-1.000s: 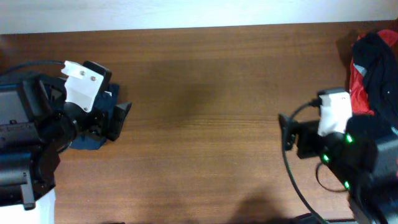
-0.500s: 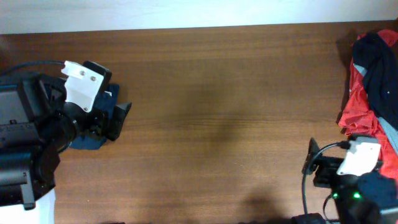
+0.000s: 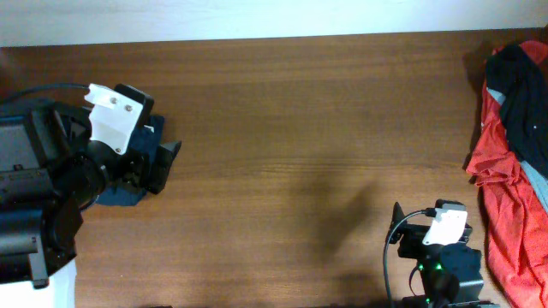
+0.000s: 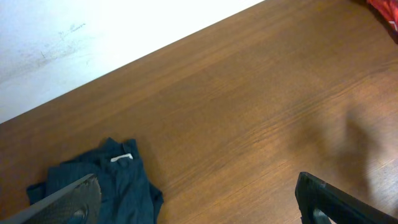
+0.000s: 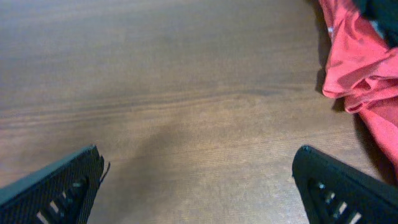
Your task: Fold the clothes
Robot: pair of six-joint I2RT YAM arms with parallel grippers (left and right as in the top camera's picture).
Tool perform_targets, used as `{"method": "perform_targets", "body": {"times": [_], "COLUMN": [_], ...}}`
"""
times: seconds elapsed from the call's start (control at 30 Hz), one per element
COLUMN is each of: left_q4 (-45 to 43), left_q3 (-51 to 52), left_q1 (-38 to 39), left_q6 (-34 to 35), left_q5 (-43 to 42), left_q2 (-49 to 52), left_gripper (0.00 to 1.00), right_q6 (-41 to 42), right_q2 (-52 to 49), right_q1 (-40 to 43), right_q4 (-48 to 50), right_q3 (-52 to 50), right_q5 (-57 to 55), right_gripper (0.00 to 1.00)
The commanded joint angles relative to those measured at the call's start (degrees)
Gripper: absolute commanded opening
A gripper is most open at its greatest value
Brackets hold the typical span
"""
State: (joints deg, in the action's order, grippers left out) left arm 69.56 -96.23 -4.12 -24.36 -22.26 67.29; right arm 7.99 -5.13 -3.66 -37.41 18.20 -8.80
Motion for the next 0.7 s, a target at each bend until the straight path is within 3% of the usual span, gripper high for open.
{"method": "perform_targets", "body": {"times": [0.0, 0.33, 0.67], "left_q4": [0.0, 0.0, 0.0], "left_q3": [-0.2, -0.2, -0.2], "left_q1": [0.3, 0.3, 0.3], "left_q6": [0.5, 0.5, 0.5], "left_q5": [-0.7, -0.6, -0.6], "left_q2": [0.0, 0.0, 0.0], "left_gripper": [0.99, 0.99, 0.99], "right_q6": [0.9, 0.9, 0.9], "right_q2": [2.4, 4.9, 4.9], "right_q1": [0.5, 1.4, 1.4], "right_q4": [3.4, 11.8, 12.1], "right_q3": [-3.7, -10.8, -10.9], "right_q5": [0.9, 3.0, 3.0], "right_gripper": [0.99, 0.99, 0.99]}}
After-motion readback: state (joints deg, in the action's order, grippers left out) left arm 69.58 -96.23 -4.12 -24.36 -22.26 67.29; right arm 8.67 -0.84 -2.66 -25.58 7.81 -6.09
